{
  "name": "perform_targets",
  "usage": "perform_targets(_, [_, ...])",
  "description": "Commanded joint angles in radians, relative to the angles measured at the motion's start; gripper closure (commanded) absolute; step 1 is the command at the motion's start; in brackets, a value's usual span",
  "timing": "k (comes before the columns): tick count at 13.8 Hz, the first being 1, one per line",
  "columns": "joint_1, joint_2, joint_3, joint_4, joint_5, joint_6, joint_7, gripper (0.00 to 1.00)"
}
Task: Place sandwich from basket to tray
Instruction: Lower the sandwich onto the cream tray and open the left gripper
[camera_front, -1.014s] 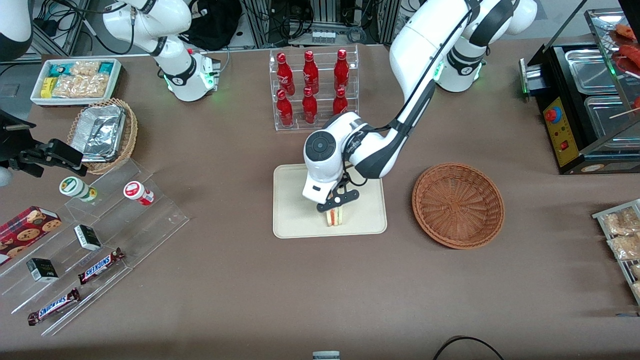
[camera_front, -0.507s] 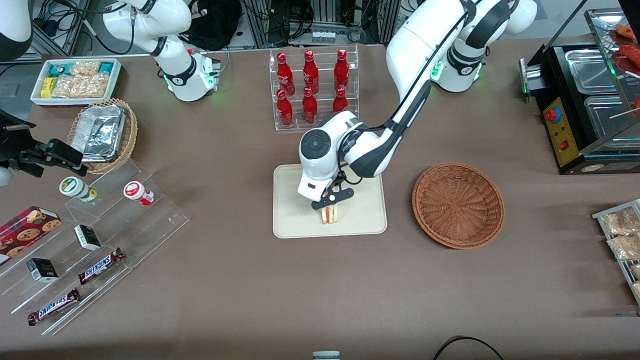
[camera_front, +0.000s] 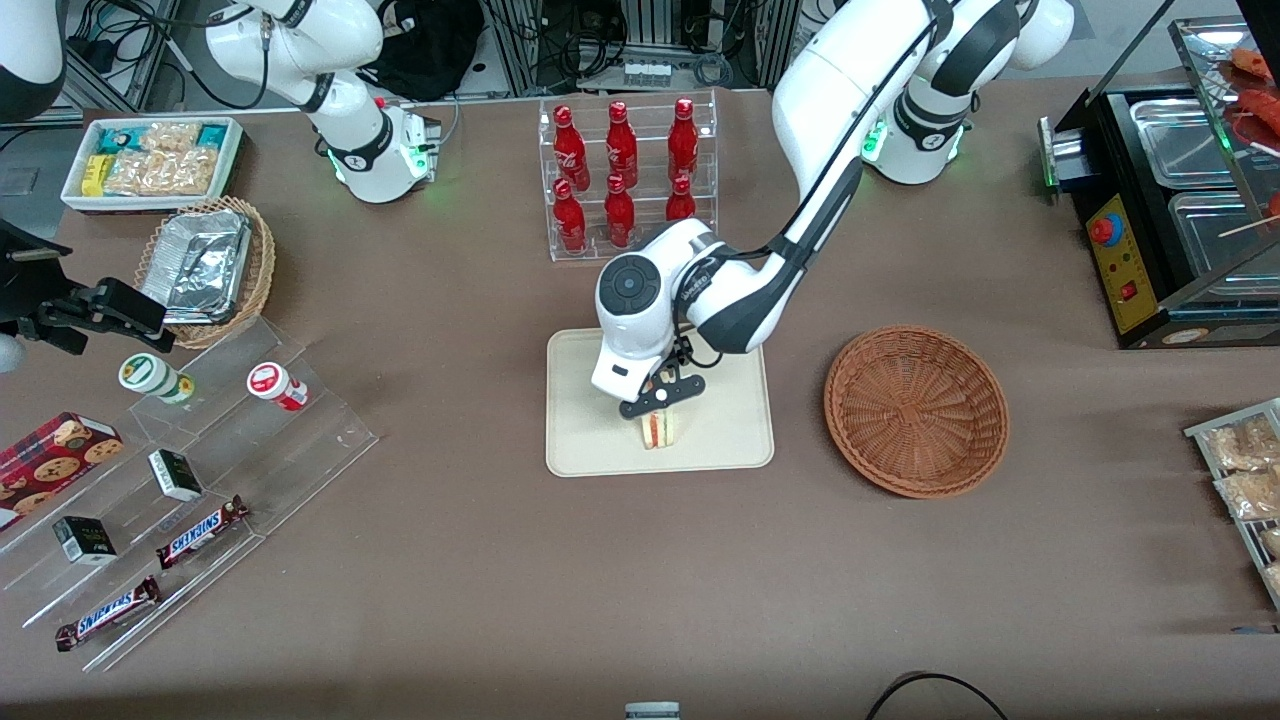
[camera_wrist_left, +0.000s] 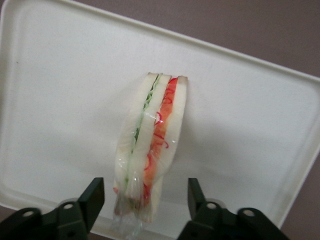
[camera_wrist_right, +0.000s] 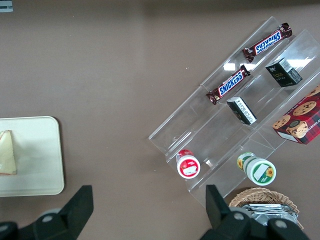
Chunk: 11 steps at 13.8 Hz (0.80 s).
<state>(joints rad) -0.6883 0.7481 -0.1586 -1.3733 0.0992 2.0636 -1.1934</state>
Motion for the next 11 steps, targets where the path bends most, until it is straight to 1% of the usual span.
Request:
perform_targets(1, [0.013,-0.074,0.011,0.002,0.007,-0.077,-0.014,0.00])
perform_targets(4, [0.021,-0.099,0.016,0.020,0.007,-0.155,0.032,0.00])
perform_targets(6, [0.032,-0.134,0.045,0.017,-0.004,-0.192,0.038,0.00])
perform_targets(9, [0.091,-0.179,0.048,0.002,-0.009,-0.209,0.047,0.00])
perform_targets(11, [0.131,-0.193,0.047,-0.009,-0.009,-0.238,0.084,0.00])
